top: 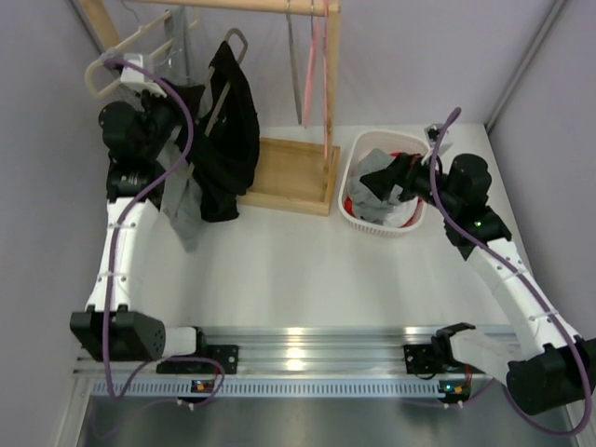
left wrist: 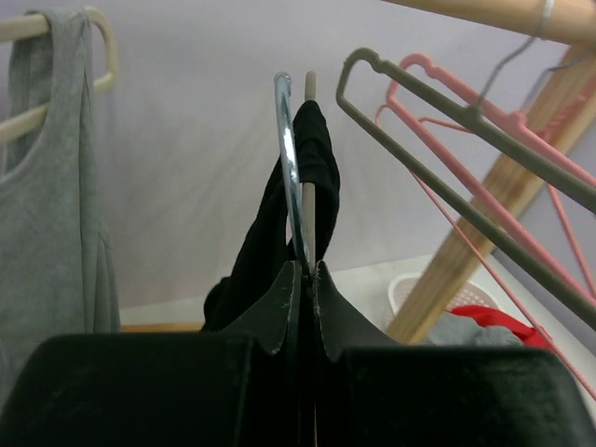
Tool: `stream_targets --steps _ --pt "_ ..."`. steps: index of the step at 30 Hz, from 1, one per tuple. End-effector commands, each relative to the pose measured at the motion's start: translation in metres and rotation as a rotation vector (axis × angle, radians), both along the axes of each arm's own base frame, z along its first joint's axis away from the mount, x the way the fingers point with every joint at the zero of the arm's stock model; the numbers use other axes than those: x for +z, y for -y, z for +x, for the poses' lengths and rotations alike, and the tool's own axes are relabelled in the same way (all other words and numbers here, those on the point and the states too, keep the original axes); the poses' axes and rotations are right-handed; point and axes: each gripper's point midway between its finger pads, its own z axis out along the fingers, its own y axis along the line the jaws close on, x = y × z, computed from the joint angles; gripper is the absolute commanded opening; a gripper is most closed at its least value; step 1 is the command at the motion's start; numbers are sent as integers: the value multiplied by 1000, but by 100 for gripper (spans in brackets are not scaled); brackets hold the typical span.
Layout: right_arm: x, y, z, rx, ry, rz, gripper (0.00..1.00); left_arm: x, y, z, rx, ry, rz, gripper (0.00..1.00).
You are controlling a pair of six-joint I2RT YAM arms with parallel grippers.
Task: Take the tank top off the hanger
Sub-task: Pick up the hanger from the clothesline.
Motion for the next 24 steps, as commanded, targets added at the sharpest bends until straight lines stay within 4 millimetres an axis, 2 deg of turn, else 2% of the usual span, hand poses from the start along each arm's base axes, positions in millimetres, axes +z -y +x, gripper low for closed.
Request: stream_targets --steps 1,2,3,4,5,6,7,8,9,10,15,17,18,19,20,21,23,24 --pt "44 -14 -17 97 191 9 95 48 8 -78 -47 132 -63 0" --pt "42 -21 -22 114 207 7 94 40 13 -89 -79 115 -66 0" --pt "55 -23 -30 114 276 16 94 35 16 -101 -97 106 -79 0" --pt "57 -25 -34 116 309 21 94 25 18 -121 -104 106 -87 0" --pt "47 -33 -42 129 322 24 94 20 19 -132 -111 106 -88 0" --pt "66 -33 -53 131 422 53 95 15 20 -143 -115 102 -89 0" --pt "68 -36 -59 141 452 59 95 11 21 -164 -121 116 -86 0" --pt "63 -46 -69 172 465 65 95 10 22 -173 -126 117 -83 0" --pt "72 -49 -76 185 519 73 95 4 27 -184 -157 98 -71 0" --pt "72 -57 -84 218 532 79 95 8 31 -202 -179 121 -60 0" --pt "86 -79 -103 295 618 119 95 4 59 -255 -377 85 -45 0" --pt "101 -88 -115 335 675 154 95 4 65 -266 -431 62 -72 0" --pt "100 -94 -113 346 678 151 95 3 68 -269 -451 56 -71 0" --pt "110 -100 -119 373 702 167 95 2 73 -276 -491 51 -60 0" --pt "116 -104 -121 384 718 174 95 3 74 -280 -504 51 -62 0" --pt "113 -112 -117 399 713 162 95 4 75 -284 -513 56 -61 0" --pt "129 -121 -123 426 743 188 96 4 76 -287 -520 58 -59 0" --pt "127 -128 -120 435 734 187 96 4 76 -287 -524 57 -59 0"
